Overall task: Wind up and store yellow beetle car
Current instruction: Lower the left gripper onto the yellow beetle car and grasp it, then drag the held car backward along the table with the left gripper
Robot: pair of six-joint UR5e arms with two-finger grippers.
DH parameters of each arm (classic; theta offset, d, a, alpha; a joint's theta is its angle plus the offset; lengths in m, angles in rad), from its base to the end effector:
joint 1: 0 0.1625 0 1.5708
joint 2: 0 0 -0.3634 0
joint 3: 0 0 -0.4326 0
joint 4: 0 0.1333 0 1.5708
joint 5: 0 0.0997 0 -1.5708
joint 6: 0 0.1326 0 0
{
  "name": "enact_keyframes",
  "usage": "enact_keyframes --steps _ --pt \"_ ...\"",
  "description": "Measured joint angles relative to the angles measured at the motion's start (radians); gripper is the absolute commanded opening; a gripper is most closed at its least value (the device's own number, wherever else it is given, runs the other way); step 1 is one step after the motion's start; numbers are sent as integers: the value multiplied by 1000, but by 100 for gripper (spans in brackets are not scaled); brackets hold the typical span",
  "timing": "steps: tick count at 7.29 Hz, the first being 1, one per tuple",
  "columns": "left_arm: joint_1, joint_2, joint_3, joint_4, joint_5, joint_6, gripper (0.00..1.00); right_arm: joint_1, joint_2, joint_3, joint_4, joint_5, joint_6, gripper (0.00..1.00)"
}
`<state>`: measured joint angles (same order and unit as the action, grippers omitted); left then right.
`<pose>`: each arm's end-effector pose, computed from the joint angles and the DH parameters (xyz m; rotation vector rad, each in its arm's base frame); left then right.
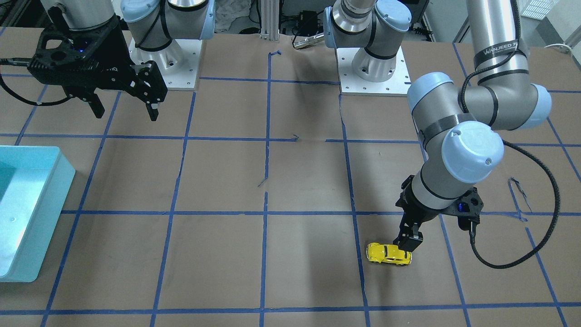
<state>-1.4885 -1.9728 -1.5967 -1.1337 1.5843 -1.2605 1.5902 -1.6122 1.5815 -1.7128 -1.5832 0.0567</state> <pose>-0.0787 -0.6453 0.1857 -1.9505 2.4548 -0.0237 0.1421 -0.5357 0.4254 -0.0599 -3.1235 0.2710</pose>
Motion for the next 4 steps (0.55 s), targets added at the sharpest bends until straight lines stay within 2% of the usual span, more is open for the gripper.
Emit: enact_keyframes --steps 4 --pt "19 -116 -1 67 -1 -1 100 -2 -1 0 1 -2 0 100"
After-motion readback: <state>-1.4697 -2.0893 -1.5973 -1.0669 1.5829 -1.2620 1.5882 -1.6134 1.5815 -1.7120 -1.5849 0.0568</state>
